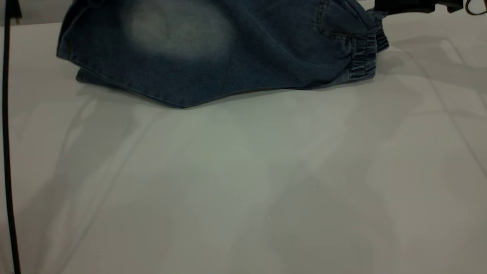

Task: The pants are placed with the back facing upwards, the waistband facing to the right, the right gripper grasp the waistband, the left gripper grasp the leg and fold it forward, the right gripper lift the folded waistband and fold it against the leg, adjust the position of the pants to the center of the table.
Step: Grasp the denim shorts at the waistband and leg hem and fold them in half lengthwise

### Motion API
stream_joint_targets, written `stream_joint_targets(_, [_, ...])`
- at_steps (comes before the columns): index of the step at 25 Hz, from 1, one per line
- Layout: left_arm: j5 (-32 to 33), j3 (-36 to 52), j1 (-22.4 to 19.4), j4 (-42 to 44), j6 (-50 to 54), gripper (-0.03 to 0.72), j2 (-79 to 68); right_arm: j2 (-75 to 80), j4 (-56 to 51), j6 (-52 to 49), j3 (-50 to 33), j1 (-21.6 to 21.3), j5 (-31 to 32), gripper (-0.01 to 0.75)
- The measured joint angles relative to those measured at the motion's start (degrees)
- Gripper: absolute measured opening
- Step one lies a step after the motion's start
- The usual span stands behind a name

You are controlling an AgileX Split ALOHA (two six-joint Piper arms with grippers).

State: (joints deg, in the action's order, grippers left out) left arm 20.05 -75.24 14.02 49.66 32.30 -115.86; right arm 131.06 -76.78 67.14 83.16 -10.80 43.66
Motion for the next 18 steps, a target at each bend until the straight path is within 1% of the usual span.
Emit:
stream_joint_targets(5, [-1.24, -0.1, -2.95, -0.06, 0.0, 0.093, -0.18, 0.0, -0.91, 0.38, 1.23, 0.01, -0.55, 0.044])
stream_joint_targets(8, [-2.17, -0.22, -3.1, -0.06, 0.0, 0.093, -0.18, 0.0, -1.11, 0.93, 1.23, 0.01, -0.81, 0.048])
stream_joint_targets(10, [-3.3, -0.28, -3.03, -0.06, -0.06, 0.093, -0.18, 0.0, -1.11, 0.93, 1.23, 0.01, -1.6, 0.066])
stream_joint_targets(12, [-3.84, -0.32, -3.03, -0.06, -0.06, 0.093, -0.13, 0.0, -1.11, 0.93, 1.23, 0.01, -1.86, 0.104])
stream_joint_targets(13, [-3.87, -0.32, -3.03, -0.06, -0.06, 0.093, -0.13, -0.05, -1.11, 0.93, 1.23, 0.01, -1.98, 0.135])
stream_joint_targets(18, [-4.38, -0.52, -3.03, -0.06, -0.06, 0.093, -0.74, -0.05, -1.51, 0.93, 1.17, 0.01, -3.41, 0.332])
